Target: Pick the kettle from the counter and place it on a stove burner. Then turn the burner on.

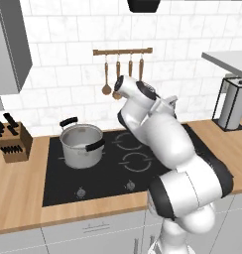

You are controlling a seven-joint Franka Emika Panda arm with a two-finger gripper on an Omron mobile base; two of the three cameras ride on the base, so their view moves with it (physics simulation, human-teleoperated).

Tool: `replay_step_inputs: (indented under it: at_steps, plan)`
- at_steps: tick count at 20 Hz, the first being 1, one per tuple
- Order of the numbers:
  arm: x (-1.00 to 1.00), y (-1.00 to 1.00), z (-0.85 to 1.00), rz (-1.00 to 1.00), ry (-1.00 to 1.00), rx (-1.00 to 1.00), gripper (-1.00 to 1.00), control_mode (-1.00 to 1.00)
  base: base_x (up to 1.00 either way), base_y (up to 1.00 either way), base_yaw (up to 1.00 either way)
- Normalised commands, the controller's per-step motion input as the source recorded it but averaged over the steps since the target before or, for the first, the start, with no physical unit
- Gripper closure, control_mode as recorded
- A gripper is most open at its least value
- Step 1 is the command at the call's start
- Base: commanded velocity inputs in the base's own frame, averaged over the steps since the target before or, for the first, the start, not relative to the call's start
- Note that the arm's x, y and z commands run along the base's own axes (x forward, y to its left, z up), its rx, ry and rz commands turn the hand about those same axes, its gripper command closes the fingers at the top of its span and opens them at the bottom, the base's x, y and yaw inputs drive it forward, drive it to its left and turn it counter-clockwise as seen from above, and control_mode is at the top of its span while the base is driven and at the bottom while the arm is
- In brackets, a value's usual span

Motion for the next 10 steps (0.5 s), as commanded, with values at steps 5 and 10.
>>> replay_step_inputs:
  at_steps: [5,10]
  plan:
    - [0.01,-1.0,-0.43,0.0,0.0,0.04,1.0,-1.0,0.0,0.0,0.0]
    - [-0.17,-1.0,-0.61,0.0,0.01,0.17,1.0,-1.0,0.0,0.0,0.0]
